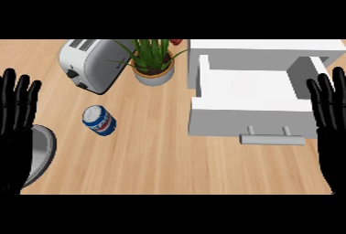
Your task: Pick up the can, place it into the drawer and close the drawer
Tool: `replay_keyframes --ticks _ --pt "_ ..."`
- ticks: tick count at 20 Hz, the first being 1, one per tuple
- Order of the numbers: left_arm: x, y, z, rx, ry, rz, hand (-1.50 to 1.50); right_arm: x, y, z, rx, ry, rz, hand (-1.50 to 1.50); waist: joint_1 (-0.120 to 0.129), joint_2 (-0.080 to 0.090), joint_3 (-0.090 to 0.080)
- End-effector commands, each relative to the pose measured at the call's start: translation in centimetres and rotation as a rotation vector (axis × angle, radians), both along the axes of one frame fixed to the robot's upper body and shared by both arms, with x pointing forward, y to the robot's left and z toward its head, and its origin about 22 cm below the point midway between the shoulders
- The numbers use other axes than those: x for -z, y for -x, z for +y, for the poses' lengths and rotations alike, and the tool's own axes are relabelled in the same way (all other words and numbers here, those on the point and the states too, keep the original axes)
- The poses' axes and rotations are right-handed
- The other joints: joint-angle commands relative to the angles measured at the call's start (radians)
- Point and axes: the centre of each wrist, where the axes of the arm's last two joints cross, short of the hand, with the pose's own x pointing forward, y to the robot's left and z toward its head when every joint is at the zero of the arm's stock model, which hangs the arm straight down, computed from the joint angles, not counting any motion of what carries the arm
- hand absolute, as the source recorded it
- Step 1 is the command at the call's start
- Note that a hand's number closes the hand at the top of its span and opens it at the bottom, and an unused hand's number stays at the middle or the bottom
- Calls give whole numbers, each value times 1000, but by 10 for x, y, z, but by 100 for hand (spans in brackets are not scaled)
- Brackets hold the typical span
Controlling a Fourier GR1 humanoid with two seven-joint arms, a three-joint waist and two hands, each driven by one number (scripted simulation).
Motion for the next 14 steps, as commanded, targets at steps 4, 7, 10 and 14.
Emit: replay_keyframes --ticks 4,7,10,14 --pt "12 -7 14 -108 18 18 -150 -4 -1 5 17 -1 19 -150 -22 14 -1" --pt "47 13 36 -324 151 328 -150 32 7 -14 162 -50 275 -150 -12 23 -2" --pt "38 12 41 -350 188 392 -150 25 6 -24 183 -42 326 -150 -18 15 -1" --pt "13 22 28 -359 199 401 -150 9 4 -10 190 -40 332 -150 -17 13 -1"
